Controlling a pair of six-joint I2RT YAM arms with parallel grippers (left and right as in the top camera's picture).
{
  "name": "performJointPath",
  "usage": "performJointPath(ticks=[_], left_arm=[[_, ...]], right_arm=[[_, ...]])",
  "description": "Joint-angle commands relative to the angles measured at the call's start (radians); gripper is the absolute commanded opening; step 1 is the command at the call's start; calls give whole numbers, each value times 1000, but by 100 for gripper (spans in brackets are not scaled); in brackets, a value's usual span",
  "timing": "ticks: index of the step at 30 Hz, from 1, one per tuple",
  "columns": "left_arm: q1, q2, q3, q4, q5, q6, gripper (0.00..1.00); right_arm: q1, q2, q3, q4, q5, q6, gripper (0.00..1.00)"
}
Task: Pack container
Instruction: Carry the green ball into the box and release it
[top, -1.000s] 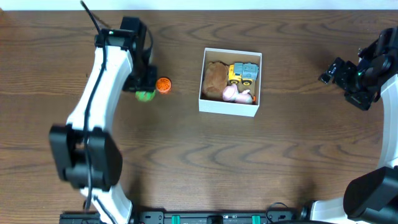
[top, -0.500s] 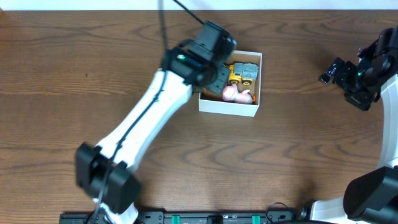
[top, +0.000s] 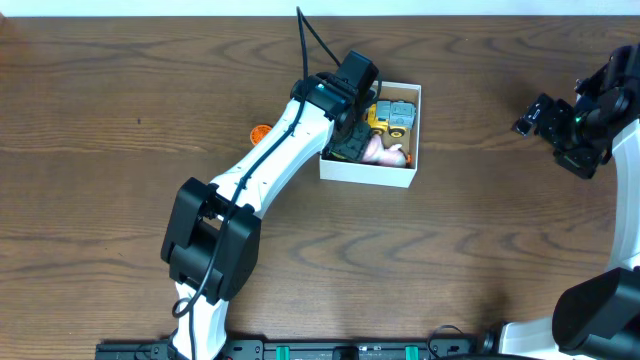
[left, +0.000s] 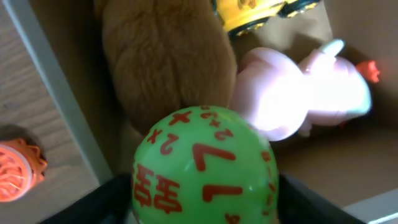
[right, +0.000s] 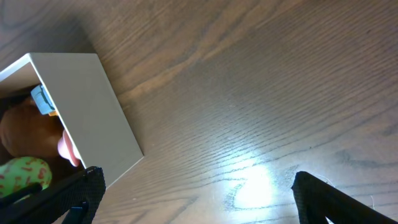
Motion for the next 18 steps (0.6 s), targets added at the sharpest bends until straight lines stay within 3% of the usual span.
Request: performJointPath(ticks=[1, 8, 10, 18], left_arm=[[3, -52, 6, -2, -18, -36, 80], [3, -160, 6, -1, -18, -58, 81], [3, -169, 6, -1, -18, -58, 77], [2, -166, 3, -8, -14, -58, 21]], right_arm=[[-5, -14, 0, -3, 3, 17, 99], [-5, -14, 0, -2, 3, 17, 99], [-5, -14, 0, -3, 3, 17, 99], [-5, -14, 0, -4, 3, 17, 99]])
